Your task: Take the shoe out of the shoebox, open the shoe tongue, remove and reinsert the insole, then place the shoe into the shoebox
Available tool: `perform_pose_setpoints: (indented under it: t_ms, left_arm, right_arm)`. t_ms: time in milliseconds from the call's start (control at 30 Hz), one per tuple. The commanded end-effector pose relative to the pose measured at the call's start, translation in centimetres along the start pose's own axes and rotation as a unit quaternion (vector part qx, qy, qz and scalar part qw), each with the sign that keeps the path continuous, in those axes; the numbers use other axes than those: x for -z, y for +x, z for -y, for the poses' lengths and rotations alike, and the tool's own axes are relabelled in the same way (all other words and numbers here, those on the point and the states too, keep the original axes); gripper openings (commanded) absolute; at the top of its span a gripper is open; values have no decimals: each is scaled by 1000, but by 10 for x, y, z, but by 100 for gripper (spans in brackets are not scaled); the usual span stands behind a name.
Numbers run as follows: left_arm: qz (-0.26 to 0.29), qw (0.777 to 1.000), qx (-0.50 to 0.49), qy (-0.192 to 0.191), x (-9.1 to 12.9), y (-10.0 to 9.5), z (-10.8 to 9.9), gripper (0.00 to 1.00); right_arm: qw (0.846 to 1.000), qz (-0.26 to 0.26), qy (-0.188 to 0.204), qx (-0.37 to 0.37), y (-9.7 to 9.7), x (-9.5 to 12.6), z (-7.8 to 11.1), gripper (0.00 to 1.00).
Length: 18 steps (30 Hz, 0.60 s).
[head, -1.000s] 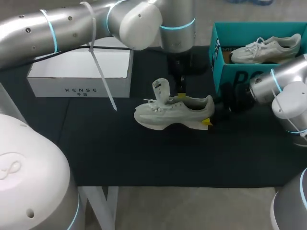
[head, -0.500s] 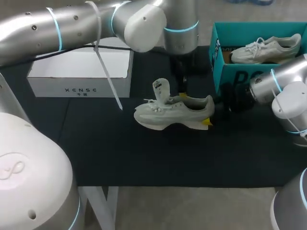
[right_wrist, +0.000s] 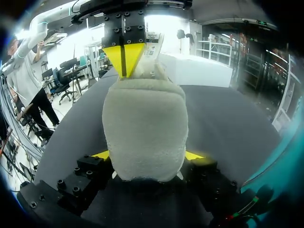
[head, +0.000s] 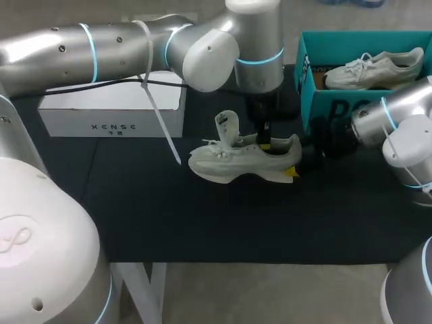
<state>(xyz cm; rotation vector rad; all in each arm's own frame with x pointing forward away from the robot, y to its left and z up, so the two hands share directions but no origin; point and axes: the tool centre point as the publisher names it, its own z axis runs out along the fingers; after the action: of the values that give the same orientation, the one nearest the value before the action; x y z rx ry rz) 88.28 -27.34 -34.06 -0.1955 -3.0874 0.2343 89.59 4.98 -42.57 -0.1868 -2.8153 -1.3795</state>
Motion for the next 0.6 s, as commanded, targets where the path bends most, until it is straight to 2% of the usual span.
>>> perform_pose_setpoints:
  t_ms: [33, 267, 600]
  left_arm:
    - [-11, 1000, -10, -19, -2, -12, 10, 0]
    - [-15, 999, -9, -39, -22, -21, 12, 0]
    - [-22, 998, 9, -57, -34, -29, -11, 0]
  right_arm:
    - [1000, -1, 0, 0, -1, -2, 4, 0]
    - [1000, -1, 0, 0, -1, -2, 4, 0]
    - [1000, -1, 0, 0, -1, -2, 4, 0]
